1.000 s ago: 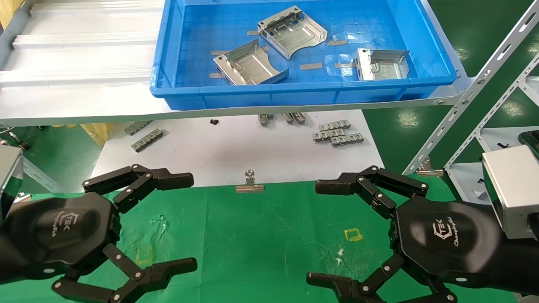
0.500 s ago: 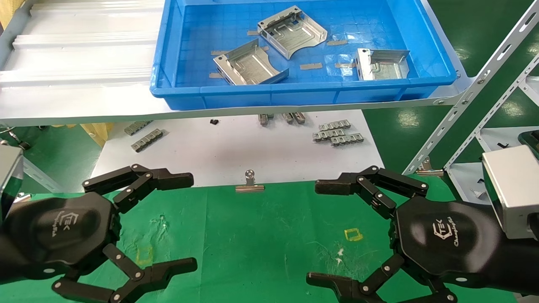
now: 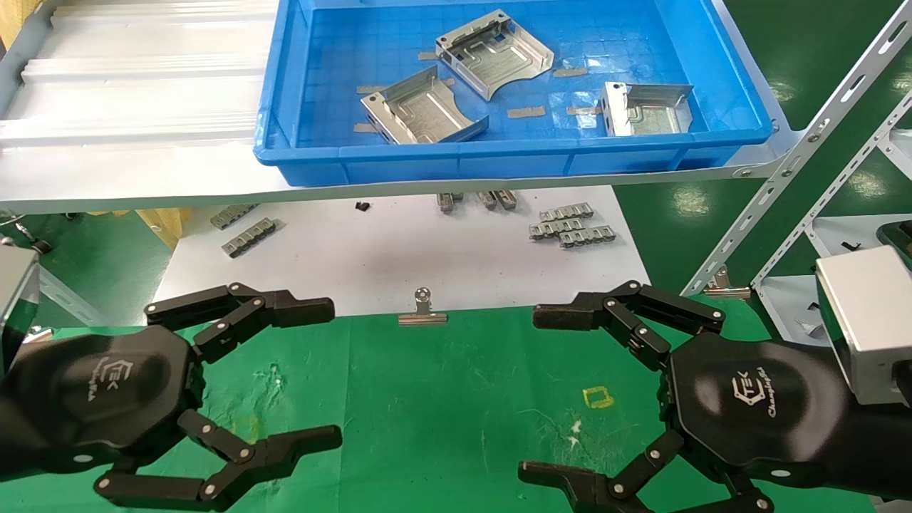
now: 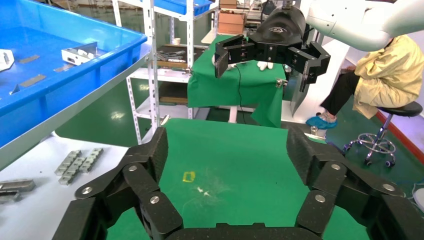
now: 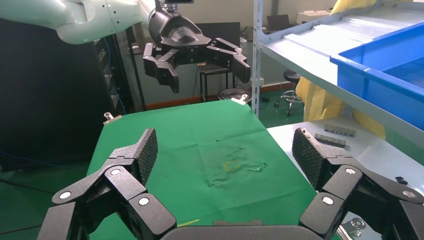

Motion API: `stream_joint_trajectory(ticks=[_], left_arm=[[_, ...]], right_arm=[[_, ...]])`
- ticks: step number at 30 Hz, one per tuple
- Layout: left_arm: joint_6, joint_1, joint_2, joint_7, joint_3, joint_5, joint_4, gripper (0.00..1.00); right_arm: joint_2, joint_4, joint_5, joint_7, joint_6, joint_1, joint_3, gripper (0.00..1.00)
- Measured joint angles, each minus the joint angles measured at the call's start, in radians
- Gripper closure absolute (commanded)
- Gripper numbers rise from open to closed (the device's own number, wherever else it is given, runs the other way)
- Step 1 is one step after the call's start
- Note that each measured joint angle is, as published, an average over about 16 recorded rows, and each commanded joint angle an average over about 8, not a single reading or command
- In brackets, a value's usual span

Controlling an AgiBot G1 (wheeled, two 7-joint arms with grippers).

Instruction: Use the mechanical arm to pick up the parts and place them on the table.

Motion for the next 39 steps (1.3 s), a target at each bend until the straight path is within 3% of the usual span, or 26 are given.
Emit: stream_joint_trajectory(ticks=[15, 21, 25, 30, 39], left_arm=[[0.0, 0.0, 0.0, 0.0, 0.0, 0.0, 0.0, 1.0], [0.0, 0.0, 0.0, 0.0, 0.0, 0.0, 0.0, 1.0], [0.0, 0.0, 0.0, 0.0, 0.0, 0.0, 0.0, 1.0], [0.0, 0.0, 0.0, 0.0, 0.0, 0.0, 0.0, 1.0], [0.0, 0.0, 0.0, 0.0, 0.0, 0.0, 0.0, 1.0]], right_arm=[[0.0, -0.001, -0.003, -0.001, 0.003, 0.003, 0.001, 0.0], [-0.024, -0.016, -0.041, -0.003, 0.061, 0.047, 0.0, 0.0], [-0.076, -0.047, -0.104, 0.004, 0.157, 0.107, -0.014, 0.0], [-0.185, -0.131, -0.247, 0.029, 0.335, 0.228, -0.062, 0.0], [-0.471, -0.444, -0.595, 0.116, 0.66, 0.529, -0.225, 0.0]])
